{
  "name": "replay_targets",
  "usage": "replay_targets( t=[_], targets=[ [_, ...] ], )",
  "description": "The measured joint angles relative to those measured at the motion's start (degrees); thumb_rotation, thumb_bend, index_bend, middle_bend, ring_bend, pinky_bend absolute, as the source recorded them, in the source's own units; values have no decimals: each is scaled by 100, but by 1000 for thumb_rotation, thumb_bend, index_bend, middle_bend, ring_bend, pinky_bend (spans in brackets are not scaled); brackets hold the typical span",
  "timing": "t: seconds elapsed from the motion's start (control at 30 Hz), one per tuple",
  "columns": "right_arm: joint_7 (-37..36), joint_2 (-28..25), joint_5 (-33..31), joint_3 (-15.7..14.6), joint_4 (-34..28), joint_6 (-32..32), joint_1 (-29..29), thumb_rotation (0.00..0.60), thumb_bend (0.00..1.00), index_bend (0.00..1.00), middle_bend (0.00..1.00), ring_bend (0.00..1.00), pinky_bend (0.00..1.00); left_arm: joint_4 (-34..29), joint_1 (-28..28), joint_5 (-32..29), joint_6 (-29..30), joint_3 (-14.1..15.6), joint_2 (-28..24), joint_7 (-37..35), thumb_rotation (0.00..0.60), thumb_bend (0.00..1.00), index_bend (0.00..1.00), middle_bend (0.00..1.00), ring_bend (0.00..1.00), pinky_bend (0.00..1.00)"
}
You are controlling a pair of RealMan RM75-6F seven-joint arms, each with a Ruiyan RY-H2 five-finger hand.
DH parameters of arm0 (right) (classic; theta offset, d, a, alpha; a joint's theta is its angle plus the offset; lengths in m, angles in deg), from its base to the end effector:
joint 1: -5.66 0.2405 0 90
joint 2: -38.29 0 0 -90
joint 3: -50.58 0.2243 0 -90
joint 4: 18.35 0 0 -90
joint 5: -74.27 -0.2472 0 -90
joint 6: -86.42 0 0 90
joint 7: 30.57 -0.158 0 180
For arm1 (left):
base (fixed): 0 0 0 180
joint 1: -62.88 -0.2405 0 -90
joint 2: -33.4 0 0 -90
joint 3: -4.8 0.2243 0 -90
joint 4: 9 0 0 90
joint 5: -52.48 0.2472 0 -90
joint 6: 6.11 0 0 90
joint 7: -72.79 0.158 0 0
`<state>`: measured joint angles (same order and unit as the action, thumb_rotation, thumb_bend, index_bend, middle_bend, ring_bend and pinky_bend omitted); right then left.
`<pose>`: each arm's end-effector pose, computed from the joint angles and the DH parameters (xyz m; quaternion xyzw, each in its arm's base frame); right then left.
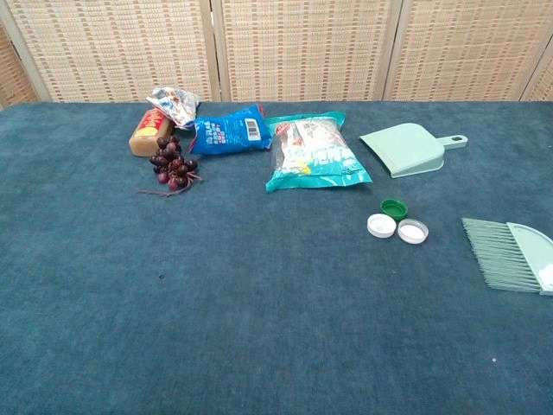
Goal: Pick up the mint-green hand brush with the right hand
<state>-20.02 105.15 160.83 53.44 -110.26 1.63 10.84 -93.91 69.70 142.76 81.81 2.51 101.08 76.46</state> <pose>-0.2900 -0.1969 0.0958 0.6262 -0.3414 0.3486 0.6081 -0.2986 0.2047 0.1068 -0.6349 -0.3092 -0.3850 0.5941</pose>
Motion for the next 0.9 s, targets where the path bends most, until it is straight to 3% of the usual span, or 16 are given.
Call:
replay_targets(
  t=[0.3,0.63,0.9],
  targets=[
    [595,211,-173,81,94,87,57,600,243,0,0,0,0,320,154,-116,-199,-111,143,-217,600,398,0,0,0,78],
    [1285,661,-208,109,923,785,535,599,243,9,13,0,0,245,3,28,106,-28,185,84,600,400,0,0,0,83],
    [1574,1169,-383,44,1807,1188,720,600,243,167,177,0,0,125,23,-89,-34,-33,132,190,600,399,0,0,0,88]
  ],
)
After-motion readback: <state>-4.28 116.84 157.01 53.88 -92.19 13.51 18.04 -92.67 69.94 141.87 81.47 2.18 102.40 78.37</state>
